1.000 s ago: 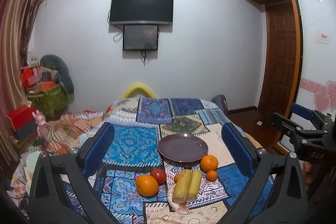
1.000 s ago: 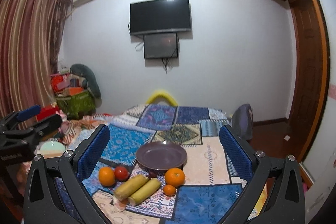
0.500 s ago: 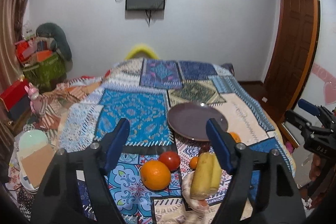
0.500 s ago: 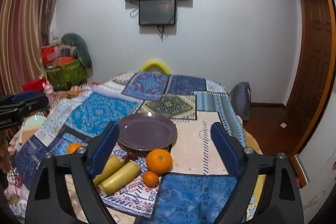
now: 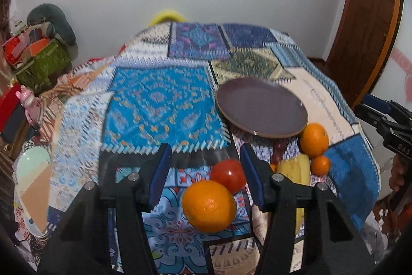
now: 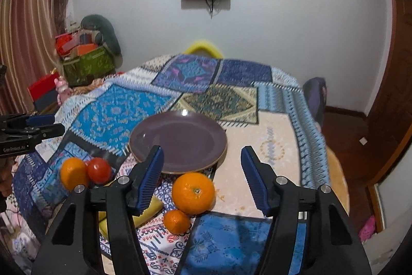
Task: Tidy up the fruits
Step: 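Grasp a large orange with the left tool while the right tool grasps another large orange, then lift the oranges with both tools and carry them toward the dark plate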
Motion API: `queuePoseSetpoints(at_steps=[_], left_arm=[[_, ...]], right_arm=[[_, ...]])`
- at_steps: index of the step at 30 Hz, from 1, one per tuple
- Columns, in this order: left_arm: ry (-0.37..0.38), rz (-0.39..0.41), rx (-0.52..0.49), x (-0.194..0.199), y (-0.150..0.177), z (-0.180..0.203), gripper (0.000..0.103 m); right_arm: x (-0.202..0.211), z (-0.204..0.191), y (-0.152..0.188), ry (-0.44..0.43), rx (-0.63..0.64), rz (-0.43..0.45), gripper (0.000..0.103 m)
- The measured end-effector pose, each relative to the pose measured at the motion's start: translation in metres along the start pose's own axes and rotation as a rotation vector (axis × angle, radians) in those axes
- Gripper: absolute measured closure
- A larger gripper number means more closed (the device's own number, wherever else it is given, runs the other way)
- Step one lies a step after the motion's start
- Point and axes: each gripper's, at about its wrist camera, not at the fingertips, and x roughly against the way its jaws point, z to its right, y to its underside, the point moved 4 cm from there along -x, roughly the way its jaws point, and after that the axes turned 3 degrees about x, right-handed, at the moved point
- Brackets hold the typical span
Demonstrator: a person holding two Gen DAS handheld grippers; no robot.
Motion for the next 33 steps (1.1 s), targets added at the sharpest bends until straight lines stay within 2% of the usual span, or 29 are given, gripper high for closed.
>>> queuePoseSetpoints(at_steps=[9, 16, 19, 24, 33], left_arm=[[0.029, -0.110, 0.001, -0.037, 0.022, 0.006, 0.048], [0.037, -0.143, 0.011, -0.051, 0.029, 0.007, 0.048], [0.031, -0.144, 0.010, -0.054, 0.030, 0.006, 0.046], [0.032, -0.137, 0.011, -0.054, 0.032, 0.006, 0.037], [0.021, -0.145, -0.001, -0.051, 0.033, 0.006, 0.035]], right_arm=[[-0.051, 0.001, 0.030, -0.075, -0.042, -0.150, 0.044], [-0.082, -0.003, 0.047, -0.085, -0.026, -0.239, 0.044], [-0.092, -0.006, 0.052, -0.070, -0.015, -0.261, 0.041], [-0.102, -0.008, 0.055, -0.060, -0.004, -0.280, 0.039], [-0.112, -0.003, 0.063, -0.111, -0.082, -0.319, 0.041]])
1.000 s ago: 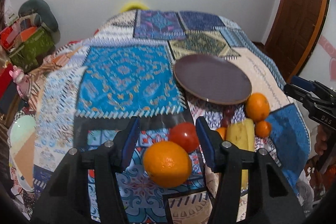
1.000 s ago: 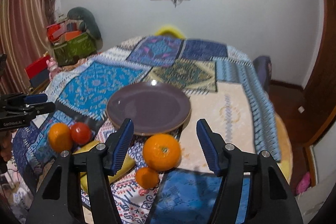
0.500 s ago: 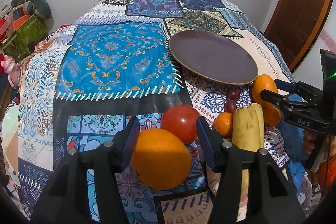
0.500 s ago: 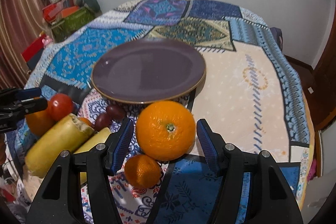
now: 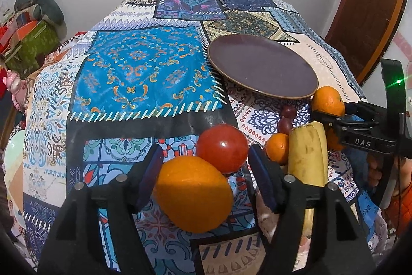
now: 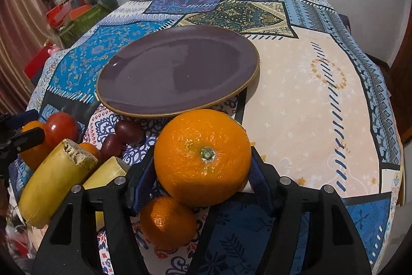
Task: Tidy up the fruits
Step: 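Lift the oranges with both tools and carry them toward the dark plate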
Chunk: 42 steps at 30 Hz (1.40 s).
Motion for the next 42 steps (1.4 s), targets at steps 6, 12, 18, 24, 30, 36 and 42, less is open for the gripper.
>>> queuePoseSetpoints(at_steps=[6, 12, 18, 24, 30, 36, 42], left_arm=[[-0.006, 0.007, 0.038, 0.013, 0.006, -0.011, 0.017], [-0.004, -0.023, 0.037, 0.012, 0.018, -0.012, 0.017], [0.008, -0.051, 0.071, 0.001, 0.027, -0.017, 0.017], [0.040, -0.092, 0.095, -0.016, 0.030, -0.019, 0.035], [0.059, -0.095, 0.104, -0.015, 0.029, -0.019, 0.037], [0.044, -0.064, 0.093, 0.001, 0.017, -0.017, 0.037], [0.042, 0.007, 0.071, 0.024, -0.008, -0.010, 0.037]], right_arm=[[0.018, 0.002, -0.003, -0.003, -0.025, 0.041, 0.041], [0.048, 0.004, -0.010, 0.011, -0.032, 0.106, 0.041], [0.061, -0.003, -0.007, 0.016, -0.020, 0.117, 0.041], [0.064, -0.002, -0.002, 0.021, -0.025, 0.106, 0.041], [0.067, 0.000, 0.001, 0.027, -0.030, 0.106, 0.041], [0.069, 0.002, -0.001, 0.027, -0.029, 0.116, 0.041], [0.074, 0.002, -0.013, 0.034, -0.018, 0.146, 0.041]])
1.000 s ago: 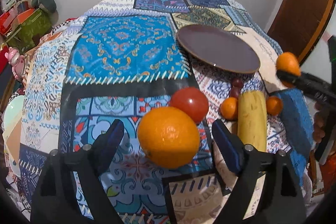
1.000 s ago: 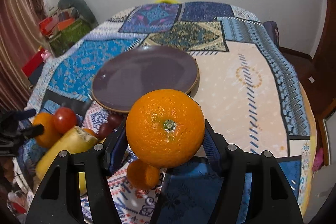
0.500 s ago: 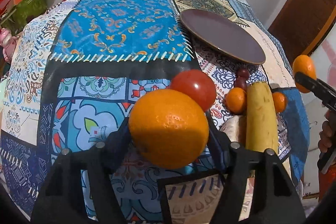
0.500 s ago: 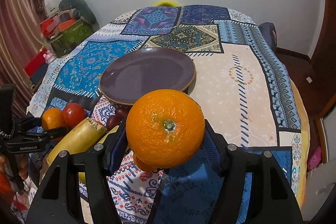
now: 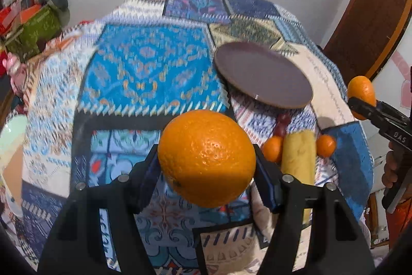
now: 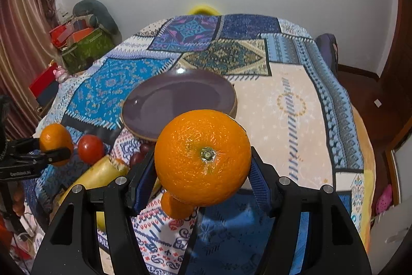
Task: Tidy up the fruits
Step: 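Lift the oranges with both tools and carry them toward the dark plate, then lower both oranges onto the dark plate and open both tools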
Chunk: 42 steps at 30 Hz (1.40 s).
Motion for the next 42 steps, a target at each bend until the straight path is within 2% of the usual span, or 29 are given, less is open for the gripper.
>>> queuePoseSetpoints(at_steps=[10, 21, 29, 42], left_arm=[[0.031, 0.087, -0.057, 0.012, -0.049, 0.029, 0.037], [0.042, 0.119, -0.106, 0.000, -0.091, 0.055, 0.037], [0.046, 0.087, -0.113, -0.026, -0.100, 0.058, 0.037], [0.023, 0.042, -0.121, -0.078, -0.112, 0.062, 0.037]], right_arm=[[0.018, 0.003, -0.037, 0.017, 0.008, 0.095, 0.041], [0.019, 0.005, -0.071, 0.031, 0.034, 0.161, 0.041], [-0.006, 0.007, -0.082, 0.022, 0.032, 0.150, 0.041], [-0.068, 0.012, -0.089, 0.012, 0.022, 0.083, 0.041]])
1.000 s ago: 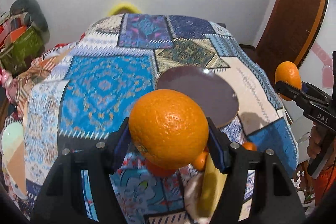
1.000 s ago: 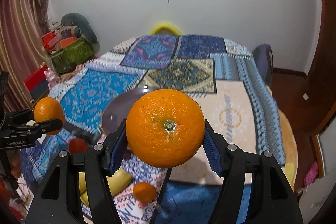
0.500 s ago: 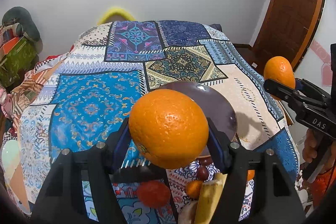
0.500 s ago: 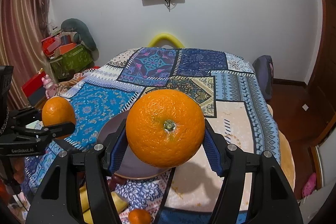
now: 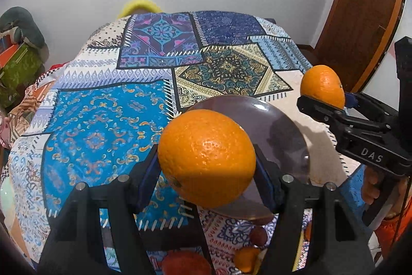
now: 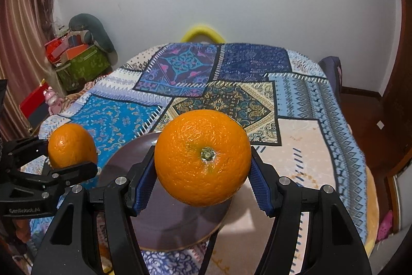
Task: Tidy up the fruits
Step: 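Lower both oranges onto the dark plate and open both tools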
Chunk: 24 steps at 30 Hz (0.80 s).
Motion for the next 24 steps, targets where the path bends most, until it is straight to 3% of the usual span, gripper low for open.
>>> queuePoseSetpoints(at_steps=[13, 24], left_arm=[[0.034, -0.136, -0.010, -0.054, 0.002, 0.002, 0.037], [0.032, -0.143, -0.025, -0.066, 0.002, 0.002, 0.036]], right_arm=[[-0.050, 0.000, 0.017, -0.021, 0.045, -0.105, 0.041], [-0.070, -0.002, 0.033, -0.048, 0.059, -0.170, 0.040]])
